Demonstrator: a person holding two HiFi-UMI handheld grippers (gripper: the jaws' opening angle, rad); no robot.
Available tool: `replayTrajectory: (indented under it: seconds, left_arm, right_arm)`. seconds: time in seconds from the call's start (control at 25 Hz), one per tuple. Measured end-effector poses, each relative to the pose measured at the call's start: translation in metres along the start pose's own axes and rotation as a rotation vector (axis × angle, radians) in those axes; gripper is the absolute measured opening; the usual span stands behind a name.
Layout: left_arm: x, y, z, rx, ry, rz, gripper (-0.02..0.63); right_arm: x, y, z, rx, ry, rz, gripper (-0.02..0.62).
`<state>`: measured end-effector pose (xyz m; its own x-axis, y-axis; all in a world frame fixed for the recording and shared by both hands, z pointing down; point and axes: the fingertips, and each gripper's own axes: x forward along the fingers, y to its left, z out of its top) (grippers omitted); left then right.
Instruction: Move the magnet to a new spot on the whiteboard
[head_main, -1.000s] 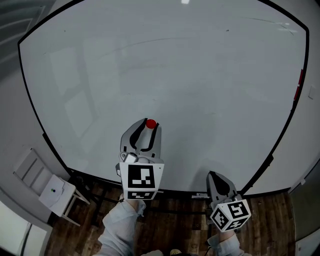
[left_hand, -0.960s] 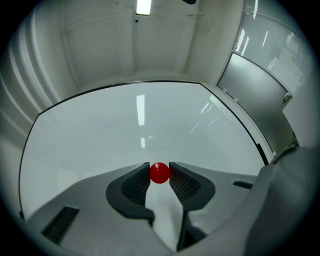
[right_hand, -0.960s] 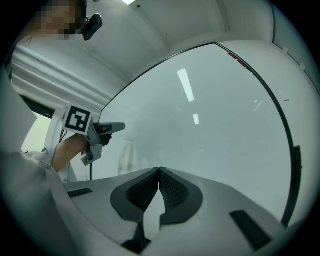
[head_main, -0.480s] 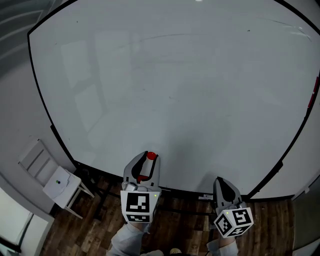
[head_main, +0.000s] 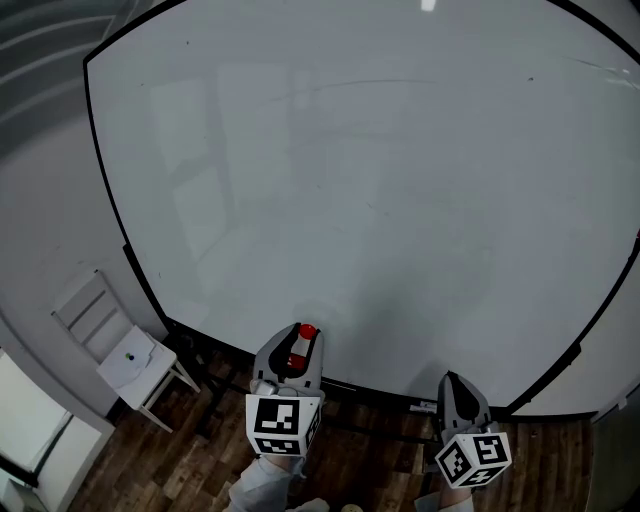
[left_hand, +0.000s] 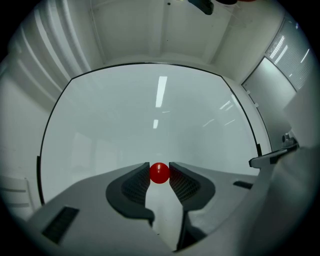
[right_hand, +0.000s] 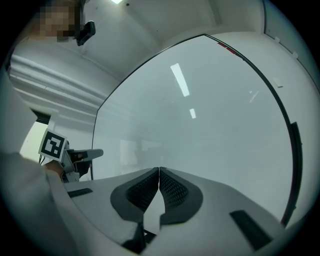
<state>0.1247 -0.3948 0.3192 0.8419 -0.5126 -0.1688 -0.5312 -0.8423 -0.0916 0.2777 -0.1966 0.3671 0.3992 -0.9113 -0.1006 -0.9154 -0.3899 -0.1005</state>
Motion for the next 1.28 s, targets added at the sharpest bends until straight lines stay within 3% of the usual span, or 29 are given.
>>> replayTrajectory:
  seconds: [0.2,0.44,0.68,1.0,1.28]
  left_arm:
    - [0.015,0.009,0.032,0.045,-0.050,-0.019,0.126]
    - [0.039,0.024,0.101,0.172,-0.132,-0.046,0.126]
    - [0.062,0.056,0.169,0.217,-0.191,-0.042,0.126]
    - [0.091,0.107,0.228,0.281,-0.186,0.018,0.126]
    - [0.106,0.127,0.242,0.276,-0.151,0.015,0.126]
  right_arm:
    - [0.003,0.004,0.006,-0.014,-0.010,0.022,0.028]
    - [0.009,0.016,0.020,-0.014,-0.031,0.074,0.028]
    - [0.017,0.036,0.030,-0.037,-0.037,0.130,0.028]
    - [0.025,0.045,0.017,-0.061,0.000,0.154,0.028]
    - [0.030,0.046,0.012,-0.072,0.009,0.147,0.028]
